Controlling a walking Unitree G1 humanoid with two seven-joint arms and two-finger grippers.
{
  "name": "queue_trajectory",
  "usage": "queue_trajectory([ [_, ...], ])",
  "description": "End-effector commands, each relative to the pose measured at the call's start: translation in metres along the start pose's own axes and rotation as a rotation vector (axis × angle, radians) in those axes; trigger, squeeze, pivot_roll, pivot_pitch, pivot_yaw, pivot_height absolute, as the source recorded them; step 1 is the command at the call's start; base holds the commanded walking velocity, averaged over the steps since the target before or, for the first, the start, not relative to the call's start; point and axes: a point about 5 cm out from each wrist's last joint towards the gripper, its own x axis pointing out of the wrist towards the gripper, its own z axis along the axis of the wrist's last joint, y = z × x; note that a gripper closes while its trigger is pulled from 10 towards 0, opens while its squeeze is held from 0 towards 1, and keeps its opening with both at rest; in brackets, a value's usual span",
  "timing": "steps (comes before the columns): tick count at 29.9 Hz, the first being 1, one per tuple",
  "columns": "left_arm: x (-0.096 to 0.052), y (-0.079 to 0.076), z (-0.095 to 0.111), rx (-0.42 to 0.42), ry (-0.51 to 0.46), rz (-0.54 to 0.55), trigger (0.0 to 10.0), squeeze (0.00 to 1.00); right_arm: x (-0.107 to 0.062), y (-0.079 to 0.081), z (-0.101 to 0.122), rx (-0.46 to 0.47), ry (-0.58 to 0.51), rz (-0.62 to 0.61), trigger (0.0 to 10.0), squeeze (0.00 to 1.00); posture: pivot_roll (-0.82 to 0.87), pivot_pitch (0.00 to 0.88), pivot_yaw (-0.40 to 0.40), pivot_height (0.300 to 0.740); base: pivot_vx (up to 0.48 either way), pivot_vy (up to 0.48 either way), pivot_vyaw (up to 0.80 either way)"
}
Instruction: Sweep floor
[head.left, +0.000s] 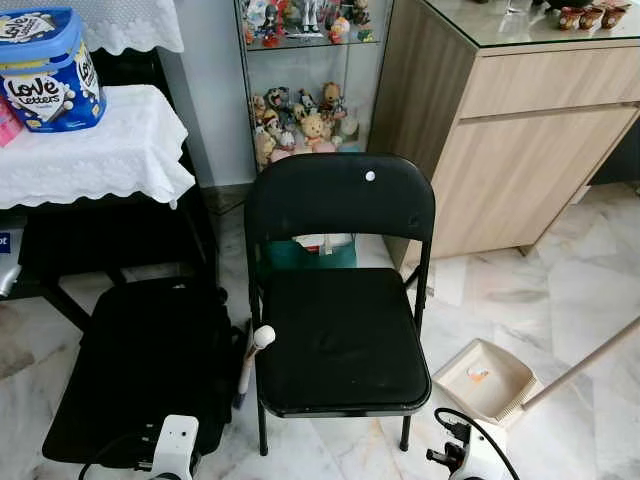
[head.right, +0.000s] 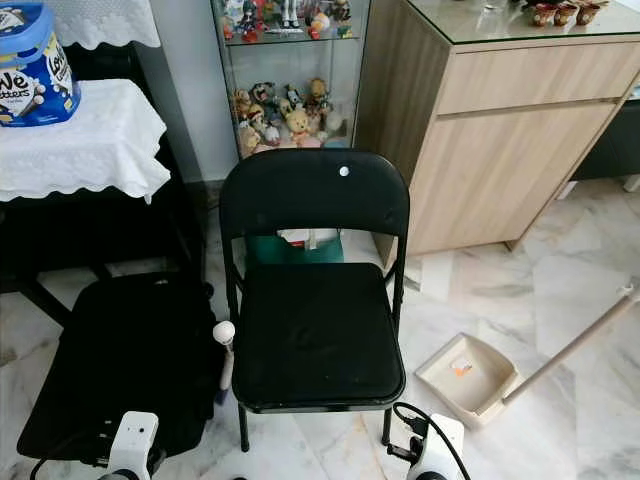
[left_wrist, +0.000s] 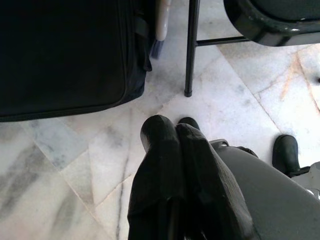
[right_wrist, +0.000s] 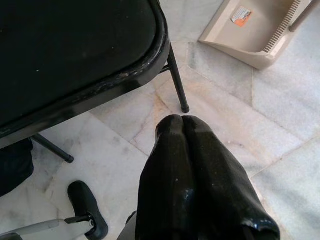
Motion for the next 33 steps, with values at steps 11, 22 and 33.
queue_trajectory([
  [11,-0.0016,0.0017,-0.0053,0.024,0.020,0.005,10.0,0.00,-0.0019,-0.0059,-0.0054,0.010,0.025,-0.015,10.0,0.00,-0.01,0.122,-0.026,0.740,0.000,-0.158,0.00],
  [22,-0.0020,0.0029,-0.0061,0.032,0.025,0.008,10.0,0.00,-0.0028,-0.0046,-0.0089,0.014,0.033,-0.016,10.0,0.00,-0.01,0.134,-0.021,0.740,0.000,0.000,0.00],
  [33,-0.0023,0.0042,-0.0063,0.043,0.026,0.007,10.0,0.00,-0.0036,-0.0044,-0.0111,0.019,0.037,-0.017,10.0,0.00,-0.01,0.139,-0.015,0.740,0.000,0.000,0.00],
])
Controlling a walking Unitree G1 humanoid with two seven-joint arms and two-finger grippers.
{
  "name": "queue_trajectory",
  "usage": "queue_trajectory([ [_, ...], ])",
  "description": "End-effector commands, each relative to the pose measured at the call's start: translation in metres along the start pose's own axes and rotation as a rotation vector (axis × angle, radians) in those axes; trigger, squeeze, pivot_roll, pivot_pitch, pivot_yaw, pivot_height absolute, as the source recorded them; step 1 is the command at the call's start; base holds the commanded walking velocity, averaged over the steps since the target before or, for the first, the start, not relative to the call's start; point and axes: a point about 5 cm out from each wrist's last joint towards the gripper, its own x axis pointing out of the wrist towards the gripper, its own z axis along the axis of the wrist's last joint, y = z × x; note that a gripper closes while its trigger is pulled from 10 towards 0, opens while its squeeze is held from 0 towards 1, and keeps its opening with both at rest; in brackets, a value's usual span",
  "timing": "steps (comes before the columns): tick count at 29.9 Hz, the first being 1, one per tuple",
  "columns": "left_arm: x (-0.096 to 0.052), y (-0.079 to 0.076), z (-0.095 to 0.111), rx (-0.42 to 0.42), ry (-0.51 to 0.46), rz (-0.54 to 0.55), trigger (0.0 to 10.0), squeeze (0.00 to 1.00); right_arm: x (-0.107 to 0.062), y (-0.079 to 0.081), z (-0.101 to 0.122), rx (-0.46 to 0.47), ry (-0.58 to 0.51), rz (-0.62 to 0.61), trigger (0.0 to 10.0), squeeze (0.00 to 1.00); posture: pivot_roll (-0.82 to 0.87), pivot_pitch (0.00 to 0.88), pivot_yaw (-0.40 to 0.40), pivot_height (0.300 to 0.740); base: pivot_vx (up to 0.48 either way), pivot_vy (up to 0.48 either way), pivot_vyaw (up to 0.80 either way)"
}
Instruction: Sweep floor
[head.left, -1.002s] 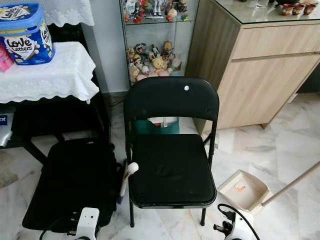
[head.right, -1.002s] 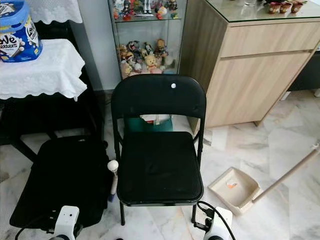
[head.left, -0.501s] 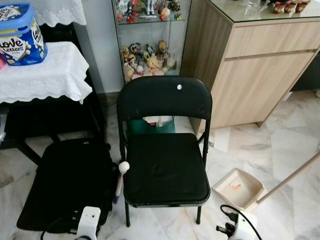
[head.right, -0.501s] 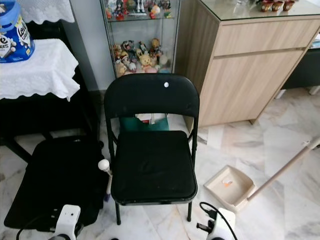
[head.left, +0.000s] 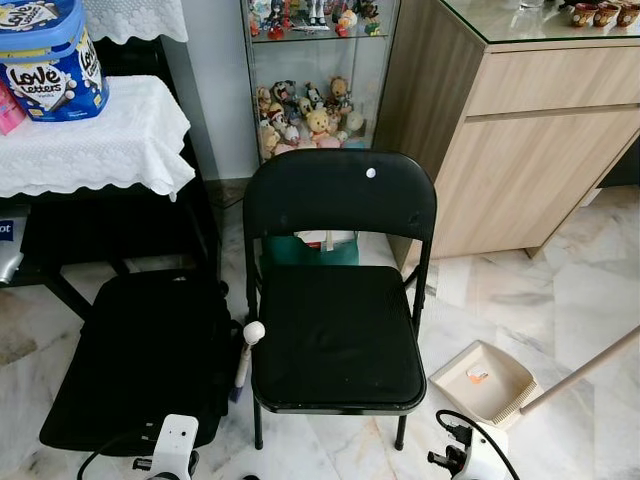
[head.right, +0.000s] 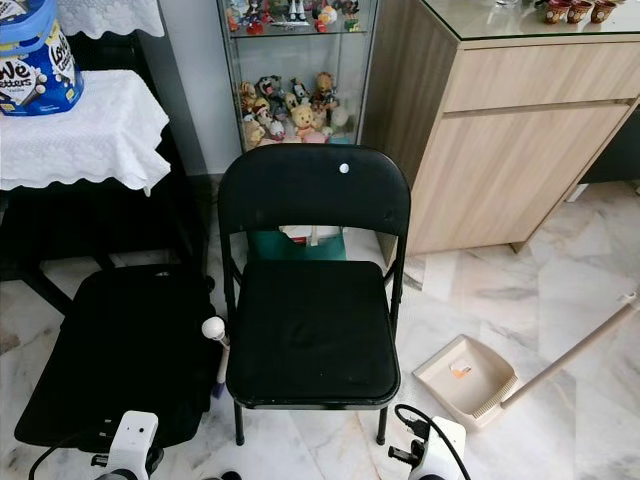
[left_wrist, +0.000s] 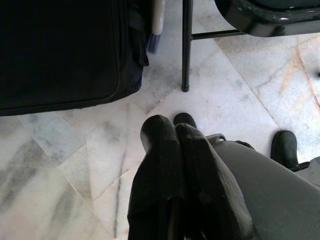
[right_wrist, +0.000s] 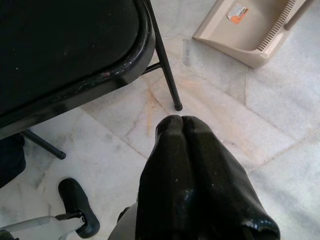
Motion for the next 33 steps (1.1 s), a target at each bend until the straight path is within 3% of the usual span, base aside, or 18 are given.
queue_trajectory([
  [1,-0.0023,0.0024,-0.0068,0.017,0.023,0.004,10.0,0.00,-0.0023,-0.0023,-0.0079,0.012,0.027,-0.011,10.0,0.00,0.00,0.139,-0.016,0.740,0.000,0.000,0.00],
  [10,-0.0022,0.0022,-0.0068,0.032,0.024,0.001,10.0,0.00,-0.0023,-0.0019,-0.0078,0.011,0.026,-0.009,10.0,0.00,-0.01,0.129,-0.018,0.740,0.000,-0.427,0.00],
  [21,-0.0021,0.0012,-0.0075,0.023,0.027,0.006,10.0,0.00,-0.0014,-0.0019,-0.0049,0.002,0.021,-0.006,10.0,0.00,0.00,0.115,-0.022,0.740,0.000,0.000,0.00],
  [25,-0.0029,0.0013,-0.0096,-0.040,0.024,0.026,10.0,0.00,-0.0014,-0.0020,-0.0051,0.000,0.021,-0.006,10.0,0.00,-0.01,0.107,-0.022,0.740,0.000,0.000,0.00],
  [27,-0.0038,0.0010,-0.0111,-0.142,0.001,0.046,10.0,0.00,-0.0015,-0.0018,-0.0055,-0.002,0.022,-0.005,10.0,0.00,-0.02,0.103,-0.021,0.740,0.000,0.000,0.00],
  [30,-0.0045,0.0001,-0.0105,-0.196,-0.029,0.041,10.0,0.00,-0.0017,-0.0019,-0.0059,-0.004,0.022,-0.005,10.0,0.00,-0.02,0.099,-0.021,0.740,0.000,0.000,0.00],
  [31,-0.0046,-0.0005,-0.0091,-0.215,-0.049,0.034,10.0,0.08,-0.0017,-0.0020,-0.0058,-0.004,0.023,-0.006,10.0,0.00,-0.02,0.099,-0.021,0.740,0.000,0.000,0.00],
  [32,-0.0046,-0.0005,-0.0091,-0.215,-0.049,0.034,10.0,0.08,-0.0017,-0.0020,-0.0058,-0.004,0.023,-0.006,10.0,0.00,-0.02,0.099,-0.021,0.740,0.000,0.000,0.00],
  [33,-0.0047,-0.0015,-0.0067,-0.234,-0.080,0.017,10.0,1.00,-0.0016,-0.0021,-0.0057,-0.005,0.022,-0.006,10.0,0.00,-0.01,0.099,-0.022,0.740,0.000,0.000,0.00],
])
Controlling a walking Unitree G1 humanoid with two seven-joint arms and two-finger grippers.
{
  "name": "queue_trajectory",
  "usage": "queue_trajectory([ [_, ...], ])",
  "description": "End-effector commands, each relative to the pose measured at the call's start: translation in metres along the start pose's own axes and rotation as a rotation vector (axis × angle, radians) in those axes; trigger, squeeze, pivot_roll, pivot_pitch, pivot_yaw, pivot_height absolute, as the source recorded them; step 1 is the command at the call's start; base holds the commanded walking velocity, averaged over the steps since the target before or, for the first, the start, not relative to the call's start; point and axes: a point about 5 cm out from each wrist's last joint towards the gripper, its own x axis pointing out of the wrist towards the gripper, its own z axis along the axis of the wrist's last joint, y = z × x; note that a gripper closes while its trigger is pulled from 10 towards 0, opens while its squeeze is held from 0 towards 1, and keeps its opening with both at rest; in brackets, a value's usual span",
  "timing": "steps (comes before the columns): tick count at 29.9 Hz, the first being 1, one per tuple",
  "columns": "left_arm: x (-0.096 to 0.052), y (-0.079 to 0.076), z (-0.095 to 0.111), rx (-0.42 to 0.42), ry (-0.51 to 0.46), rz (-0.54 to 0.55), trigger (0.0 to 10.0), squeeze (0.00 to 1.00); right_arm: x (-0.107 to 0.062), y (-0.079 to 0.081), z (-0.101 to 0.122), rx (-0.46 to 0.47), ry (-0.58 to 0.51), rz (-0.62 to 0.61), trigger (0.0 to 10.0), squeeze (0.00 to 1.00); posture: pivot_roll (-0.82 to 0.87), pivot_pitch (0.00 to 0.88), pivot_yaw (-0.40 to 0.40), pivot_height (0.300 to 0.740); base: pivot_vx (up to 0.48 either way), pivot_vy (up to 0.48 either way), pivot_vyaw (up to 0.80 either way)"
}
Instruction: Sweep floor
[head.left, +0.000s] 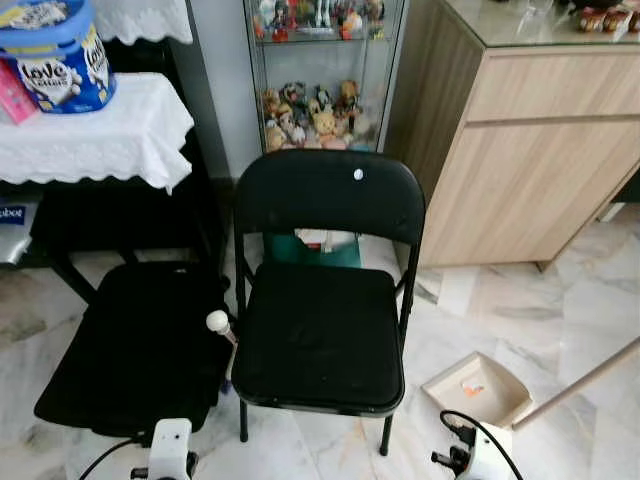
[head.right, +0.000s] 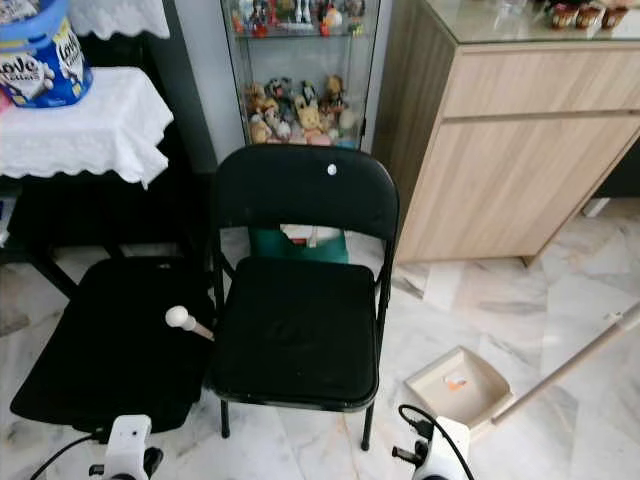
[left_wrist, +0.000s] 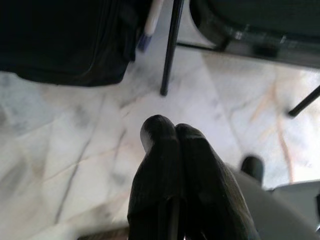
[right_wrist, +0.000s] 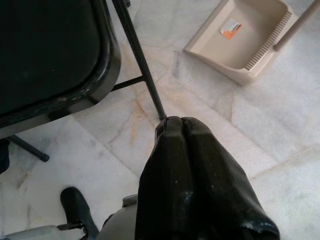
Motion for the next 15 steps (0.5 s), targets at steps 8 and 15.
queue_trajectory([
  [8,0.014,-0.010,0.069,-0.029,-0.258,-0.087,10.0,1.00,-0.001,-0.001,-0.004,0.004,0.019,-0.006,10.0,0.00,-0.01,0.112,-0.021,0.740,0.000,0.000,0.00],
  [15,0.010,-0.003,0.079,-0.057,-0.355,-0.095,10.0,1.00,-0.002,-0.002,-0.006,0.007,0.022,-0.012,10.0,0.00,-0.02,0.115,-0.021,0.740,0.000,0.000,0.00],
])
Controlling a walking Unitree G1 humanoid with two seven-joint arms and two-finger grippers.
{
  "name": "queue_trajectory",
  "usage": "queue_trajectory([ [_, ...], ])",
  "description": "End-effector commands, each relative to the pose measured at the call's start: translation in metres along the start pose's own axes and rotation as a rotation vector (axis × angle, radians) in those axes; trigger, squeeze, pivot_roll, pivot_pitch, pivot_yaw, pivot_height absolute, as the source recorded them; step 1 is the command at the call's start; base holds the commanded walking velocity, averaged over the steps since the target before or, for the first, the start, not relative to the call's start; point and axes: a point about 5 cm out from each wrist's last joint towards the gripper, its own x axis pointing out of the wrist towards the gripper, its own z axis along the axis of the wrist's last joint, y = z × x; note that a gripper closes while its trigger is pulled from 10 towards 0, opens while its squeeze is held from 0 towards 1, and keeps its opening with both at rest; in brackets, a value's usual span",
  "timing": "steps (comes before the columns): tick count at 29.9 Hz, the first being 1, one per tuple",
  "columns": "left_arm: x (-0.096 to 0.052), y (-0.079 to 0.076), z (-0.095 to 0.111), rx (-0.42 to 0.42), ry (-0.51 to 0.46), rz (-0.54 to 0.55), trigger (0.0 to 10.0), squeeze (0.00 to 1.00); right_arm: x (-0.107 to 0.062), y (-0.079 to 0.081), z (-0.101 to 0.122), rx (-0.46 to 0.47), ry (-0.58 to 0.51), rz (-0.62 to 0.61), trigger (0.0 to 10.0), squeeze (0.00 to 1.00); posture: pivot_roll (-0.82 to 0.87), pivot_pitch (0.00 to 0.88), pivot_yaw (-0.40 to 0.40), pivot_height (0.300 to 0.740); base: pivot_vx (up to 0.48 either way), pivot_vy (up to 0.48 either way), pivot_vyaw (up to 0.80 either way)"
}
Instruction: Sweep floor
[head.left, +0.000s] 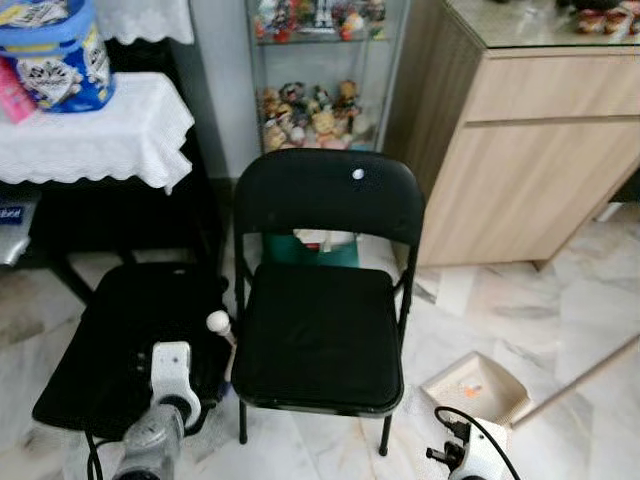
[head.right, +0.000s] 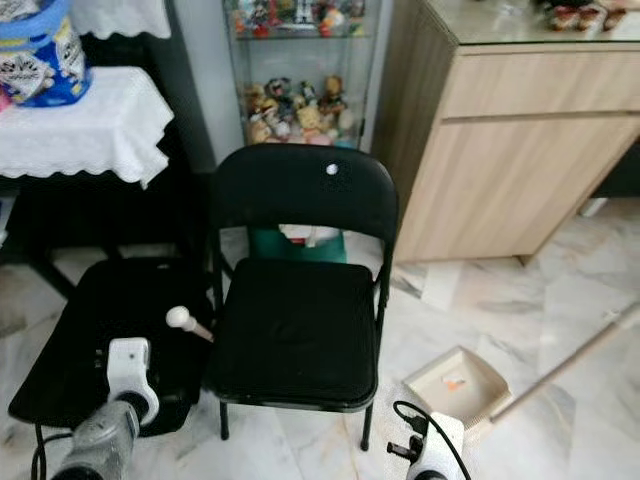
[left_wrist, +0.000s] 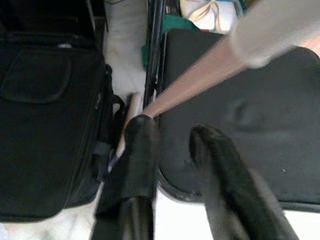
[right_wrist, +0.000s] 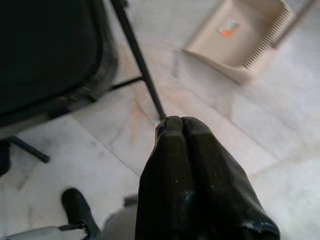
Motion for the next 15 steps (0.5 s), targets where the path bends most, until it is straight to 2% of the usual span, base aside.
queue_trajectory([
  [1,-0.0078,0.0056,-0.0094,-0.034,0.008,0.015,10.0,1.00,-0.0006,0.0000,-0.0032,0.004,0.015,-0.004,10.0,0.00,-0.02,0.115,-0.021,0.740,0.000,0.000,0.00],
  [5,-0.0081,0.0051,-0.0047,-0.033,-0.027,-0.006,10.0,1.00,-0.0009,-0.0003,-0.0037,0.003,0.015,-0.005,10.0,0.00,-0.01,0.117,-0.021,0.740,0.000,0.000,0.00],
  [15,-0.0166,0.0078,-0.0106,0.012,-0.029,-0.047,10.0,1.00,-0.0006,0.0003,-0.0029,0.005,0.011,-0.002,10.0,0.00,-0.01,0.116,-0.021,0.740,0.000,0.000,0.00],
])
